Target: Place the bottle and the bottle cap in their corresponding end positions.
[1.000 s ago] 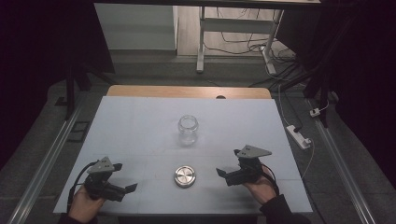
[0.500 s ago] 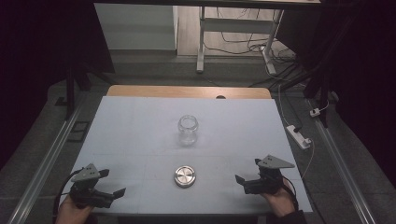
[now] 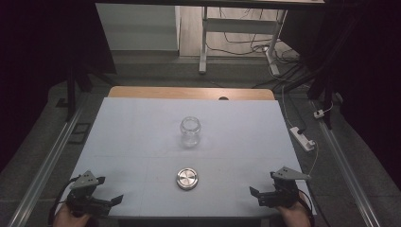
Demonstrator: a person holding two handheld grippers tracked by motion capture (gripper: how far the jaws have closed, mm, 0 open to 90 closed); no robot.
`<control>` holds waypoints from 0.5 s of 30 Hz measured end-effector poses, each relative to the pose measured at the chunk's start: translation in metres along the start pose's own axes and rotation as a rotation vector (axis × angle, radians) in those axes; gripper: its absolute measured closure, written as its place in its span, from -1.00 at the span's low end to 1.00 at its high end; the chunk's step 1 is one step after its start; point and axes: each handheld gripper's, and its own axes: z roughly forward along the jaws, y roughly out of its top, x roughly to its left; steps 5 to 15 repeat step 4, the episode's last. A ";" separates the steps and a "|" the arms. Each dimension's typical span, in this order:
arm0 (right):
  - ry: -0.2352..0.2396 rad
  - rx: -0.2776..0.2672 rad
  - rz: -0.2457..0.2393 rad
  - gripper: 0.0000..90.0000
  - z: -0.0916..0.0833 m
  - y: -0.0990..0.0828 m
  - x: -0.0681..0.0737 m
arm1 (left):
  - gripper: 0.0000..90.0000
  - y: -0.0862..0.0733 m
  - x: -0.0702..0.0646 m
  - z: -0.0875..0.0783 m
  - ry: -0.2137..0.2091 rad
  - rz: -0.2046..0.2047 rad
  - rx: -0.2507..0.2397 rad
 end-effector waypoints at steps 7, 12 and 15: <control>0.004 0.004 0.018 -1.00 0.000 -0.001 -0.002 | -1.00 0.000 0.001 0.001 -0.003 -0.013 0.003; 0.004 0.004 0.018 -1.00 0.000 -0.001 -0.002 | -1.00 0.000 0.001 0.001 -0.003 -0.013 0.003; 0.004 0.004 0.018 -1.00 0.000 -0.001 -0.002 | -1.00 0.000 0.001 0.001 -0.003 -0.013 0.003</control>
